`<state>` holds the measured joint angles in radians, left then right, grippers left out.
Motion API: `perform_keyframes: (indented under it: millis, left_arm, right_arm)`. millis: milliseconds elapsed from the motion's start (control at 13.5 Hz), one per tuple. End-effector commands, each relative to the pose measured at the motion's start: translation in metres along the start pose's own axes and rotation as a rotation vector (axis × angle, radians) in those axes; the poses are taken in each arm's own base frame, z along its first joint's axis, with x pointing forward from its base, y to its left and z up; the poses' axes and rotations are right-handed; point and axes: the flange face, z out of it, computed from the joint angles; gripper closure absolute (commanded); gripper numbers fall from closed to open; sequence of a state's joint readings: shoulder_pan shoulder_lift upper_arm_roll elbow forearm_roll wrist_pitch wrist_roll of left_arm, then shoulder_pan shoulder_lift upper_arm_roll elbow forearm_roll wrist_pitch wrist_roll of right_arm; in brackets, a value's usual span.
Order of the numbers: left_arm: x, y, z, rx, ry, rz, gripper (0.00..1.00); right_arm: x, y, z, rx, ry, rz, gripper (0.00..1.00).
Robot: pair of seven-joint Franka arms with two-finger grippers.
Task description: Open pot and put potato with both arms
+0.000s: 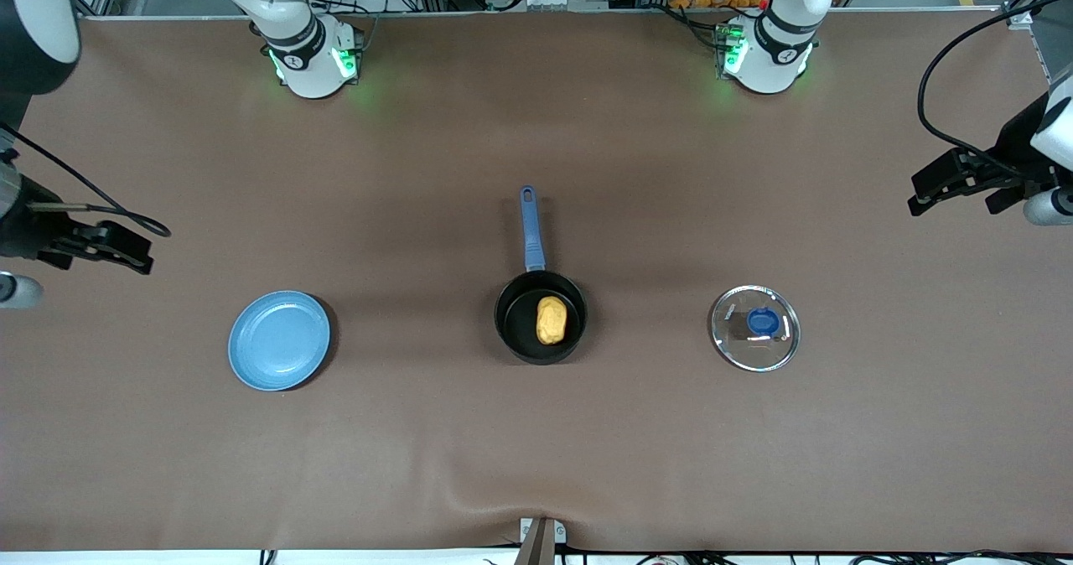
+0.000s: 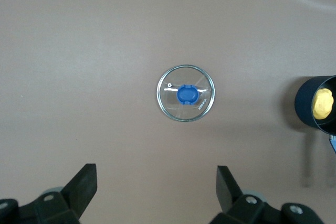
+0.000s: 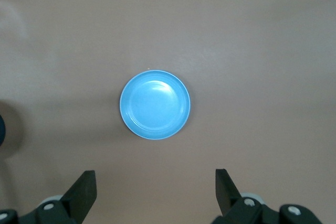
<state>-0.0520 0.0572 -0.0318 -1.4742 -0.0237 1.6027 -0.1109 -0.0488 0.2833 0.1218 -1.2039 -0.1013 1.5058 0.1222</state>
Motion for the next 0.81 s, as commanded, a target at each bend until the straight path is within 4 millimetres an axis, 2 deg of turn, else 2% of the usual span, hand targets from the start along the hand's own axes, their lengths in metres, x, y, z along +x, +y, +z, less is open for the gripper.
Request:
perform_keyframes:
  millis: [0, 296, 519, 741]
  left_arm:
    - [-0.008, 0.017, 0.000, 0.003, 0.010, 0.016, 0.00]
    - [-0.008, 0.016, 0.000, 0.004, 0.010, 0.015, 0.00]
    - [-0.008, 0.016, 0.000, 0.002, 0.010, 0.015, 0.00]
    - [-0.007, 0.016, 0.001, 0.002, 0.008, 0.015, 0.00]
  right_arm:
    - [-0.028, 0.013, -0.011, -0.005, 0.015, 0.008, 0.00]
    - [-0.059, 0.040, -0.005, -0.008, 0.056, -0.010, 0.00]
    - [-0.061, 0.070, -0.001, 0.005, 0.051, -0.020, 0.00]
    - [-0.062, 0.081, -0.002, 0.029, 0.053, -0.023, 0.00]
